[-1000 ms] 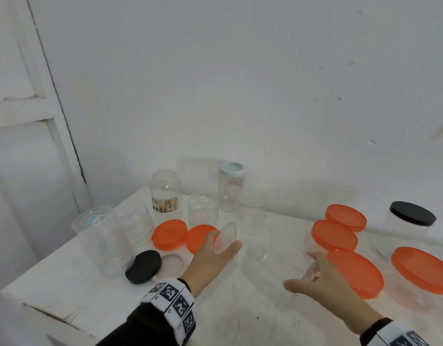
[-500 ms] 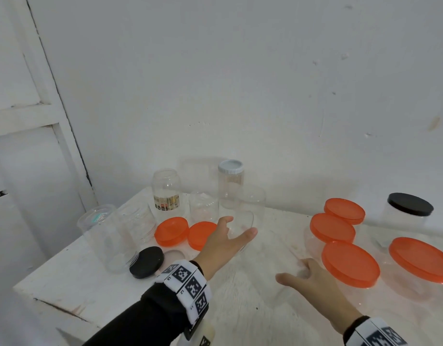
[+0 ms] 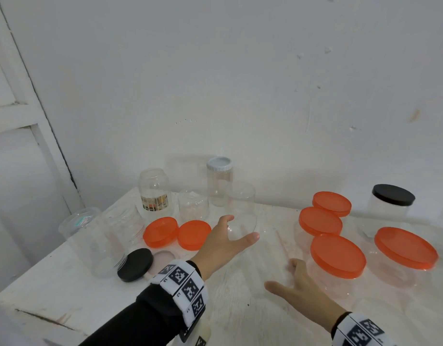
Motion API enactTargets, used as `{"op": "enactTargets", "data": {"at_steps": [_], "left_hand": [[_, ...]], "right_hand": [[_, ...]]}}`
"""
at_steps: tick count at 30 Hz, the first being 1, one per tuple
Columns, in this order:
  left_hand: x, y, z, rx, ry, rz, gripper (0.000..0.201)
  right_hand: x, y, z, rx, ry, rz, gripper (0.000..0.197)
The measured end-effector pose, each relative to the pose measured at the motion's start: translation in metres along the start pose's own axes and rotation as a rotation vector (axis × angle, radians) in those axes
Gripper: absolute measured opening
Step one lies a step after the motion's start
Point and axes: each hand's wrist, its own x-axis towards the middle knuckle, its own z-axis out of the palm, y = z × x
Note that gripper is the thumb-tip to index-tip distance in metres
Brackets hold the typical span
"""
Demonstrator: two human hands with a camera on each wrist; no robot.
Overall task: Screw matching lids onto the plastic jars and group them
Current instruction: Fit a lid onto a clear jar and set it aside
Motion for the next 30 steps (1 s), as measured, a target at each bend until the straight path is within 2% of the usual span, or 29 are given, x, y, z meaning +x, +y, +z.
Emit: {"op": "enactTargets", "data": {"at_steps": [9, 17, 21, 25, 30], "left_hand": [[-0.005, 0.008, 0.009, 0.049, -0.036, 0.060, 0.110], [-0.007, 0.018, 0.020, 0.210, -0.097, 0.129, 0.113], [-0.009, 0.023, 0.031, 0.322, -0.154, 0.168, 0.107], [-0.011, 0.027, 0.045, 0.403, -0.212, 0.246, 0.104], [-0.010, 0.028, 0.054, 0.454, -0.214, 0.308, 0.104]], "right_hand": [[-0.007, 0.016, -0.007, -0.059, -0.069, -0.020, 0.114], [-0.003, 0.014, -0.015, 0.090, -0.016, -0.113, 0.122], [-0.005, 0.016, -0.013, 0.155, 0.012, -0.132, 0.116], [-0.007, 0.015, -0.011, 0.161, 0.004, -0.185, 0.101], [-0.009, 0.012, -0.012, 0.128, 0.005, -0.171, 0.120]]}}
